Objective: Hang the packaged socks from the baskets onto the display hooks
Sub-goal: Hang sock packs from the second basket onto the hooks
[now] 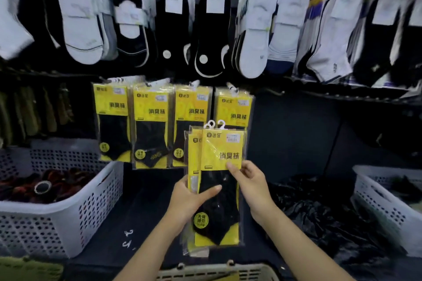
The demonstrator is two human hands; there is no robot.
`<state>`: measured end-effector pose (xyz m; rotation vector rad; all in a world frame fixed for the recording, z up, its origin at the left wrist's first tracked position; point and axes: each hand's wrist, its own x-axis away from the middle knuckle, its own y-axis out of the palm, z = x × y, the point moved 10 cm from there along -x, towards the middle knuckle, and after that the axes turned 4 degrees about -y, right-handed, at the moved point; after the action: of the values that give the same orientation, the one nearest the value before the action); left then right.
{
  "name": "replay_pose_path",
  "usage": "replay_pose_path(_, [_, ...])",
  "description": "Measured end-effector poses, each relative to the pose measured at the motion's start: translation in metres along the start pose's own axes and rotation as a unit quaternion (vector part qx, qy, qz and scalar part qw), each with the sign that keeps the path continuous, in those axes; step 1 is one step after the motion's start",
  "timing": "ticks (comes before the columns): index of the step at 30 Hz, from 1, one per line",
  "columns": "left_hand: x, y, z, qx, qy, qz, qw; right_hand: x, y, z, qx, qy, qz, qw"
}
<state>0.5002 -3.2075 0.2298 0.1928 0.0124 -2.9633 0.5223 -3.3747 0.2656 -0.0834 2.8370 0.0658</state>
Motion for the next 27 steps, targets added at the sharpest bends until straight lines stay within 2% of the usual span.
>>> replay_pose_path(5, [-0.009,-0.006,0.019,0.015,0.027,-0.003,1.0,-0.014,-0.01,0.004,-0.041,0.047,0.033,0.997])
replay_pose_path(10, [-0.02,-0.032,0.035,-0.013,0.073,0.036,0.997,-0.032,-0.034,-0.01,-0.026,0.038,0.08,0.996])
replay_pose_path(17, [-0.026,-0.082,0.073,-0.039,0.151,0.143,0.977,-0.074,-0.06,-0.047,-0.024,0.017,0.15,0.988])
replay_pose_path(23, [-0.028,-0.093,0.072,-0.009,0.153,0.162,0.975,-0.111,-0.042,-0.052,0.039,-0.001,0.125,0.991])
replay_pose_path(27, [-0.032,-0.101,0.064,0.011,0.145,0.161,0.976,-0.126,-0.037,-0.025,0.023,0.049,0.116,0.992])
